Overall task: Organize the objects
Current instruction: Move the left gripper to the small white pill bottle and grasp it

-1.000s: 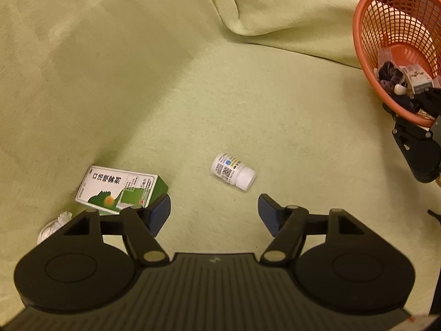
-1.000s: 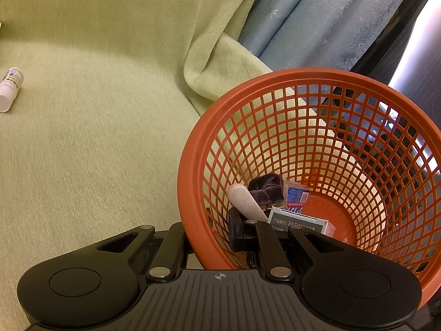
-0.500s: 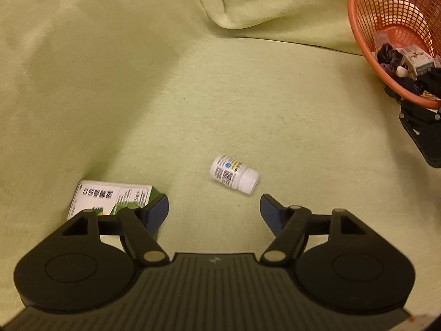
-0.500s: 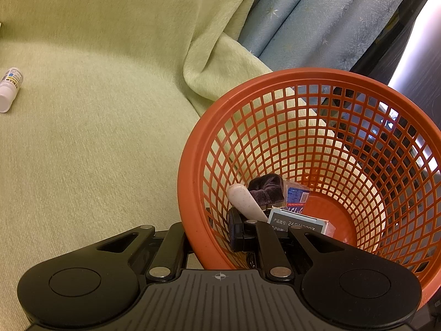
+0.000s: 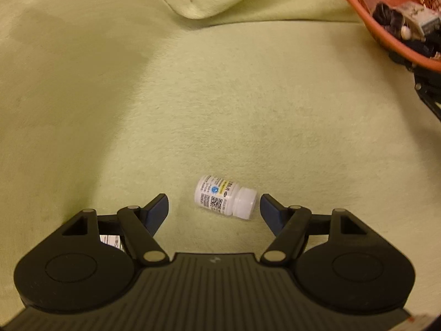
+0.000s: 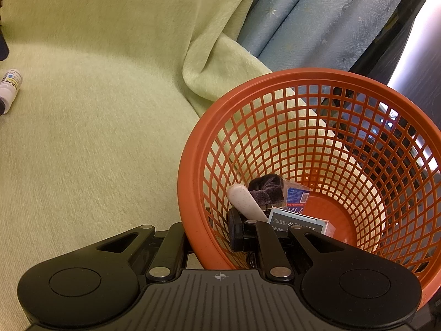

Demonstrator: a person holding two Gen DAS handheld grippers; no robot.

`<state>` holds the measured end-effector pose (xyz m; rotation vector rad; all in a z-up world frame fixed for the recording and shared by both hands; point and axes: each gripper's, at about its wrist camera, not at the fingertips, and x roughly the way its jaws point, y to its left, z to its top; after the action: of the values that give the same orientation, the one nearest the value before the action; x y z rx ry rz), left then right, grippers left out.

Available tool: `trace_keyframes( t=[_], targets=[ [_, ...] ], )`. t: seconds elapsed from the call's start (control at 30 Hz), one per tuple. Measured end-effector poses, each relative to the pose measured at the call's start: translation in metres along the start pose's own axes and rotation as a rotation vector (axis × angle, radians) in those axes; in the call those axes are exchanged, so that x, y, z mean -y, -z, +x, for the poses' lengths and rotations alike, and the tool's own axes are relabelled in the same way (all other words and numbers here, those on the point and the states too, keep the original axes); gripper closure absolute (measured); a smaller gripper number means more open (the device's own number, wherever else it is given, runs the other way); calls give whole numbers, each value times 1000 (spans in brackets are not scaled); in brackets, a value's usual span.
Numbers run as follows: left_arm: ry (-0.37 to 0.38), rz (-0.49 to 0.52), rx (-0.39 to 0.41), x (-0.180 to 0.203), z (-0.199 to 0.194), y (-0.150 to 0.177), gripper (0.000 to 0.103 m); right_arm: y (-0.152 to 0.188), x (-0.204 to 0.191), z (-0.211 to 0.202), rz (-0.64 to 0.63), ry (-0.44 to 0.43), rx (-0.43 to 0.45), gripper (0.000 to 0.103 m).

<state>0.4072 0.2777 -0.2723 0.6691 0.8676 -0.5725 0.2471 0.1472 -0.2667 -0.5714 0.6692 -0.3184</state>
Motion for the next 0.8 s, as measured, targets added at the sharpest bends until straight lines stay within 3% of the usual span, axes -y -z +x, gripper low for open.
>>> trace_keyframes(
  t=[0.1,0.23,0.3,0.6,0.8],
  targets=[
    [18,3,-9,-1,5,-3,35,0,0,0,0,0,0,95],
    [49,-30,-13,-5,6,-3,52,0,0,0,-1,0,0,95],
    [61,-40,-20,-6,3,-3,56,-1,1,1,-2,0,-1,95],
    [123,-129,-52,-2,-7,5,57,-2,0,1,-6,1,-2,95],
    [136,-98,-49,7,-13,12,53,-1,0,1,-7,1,-2,95]
  ],
)
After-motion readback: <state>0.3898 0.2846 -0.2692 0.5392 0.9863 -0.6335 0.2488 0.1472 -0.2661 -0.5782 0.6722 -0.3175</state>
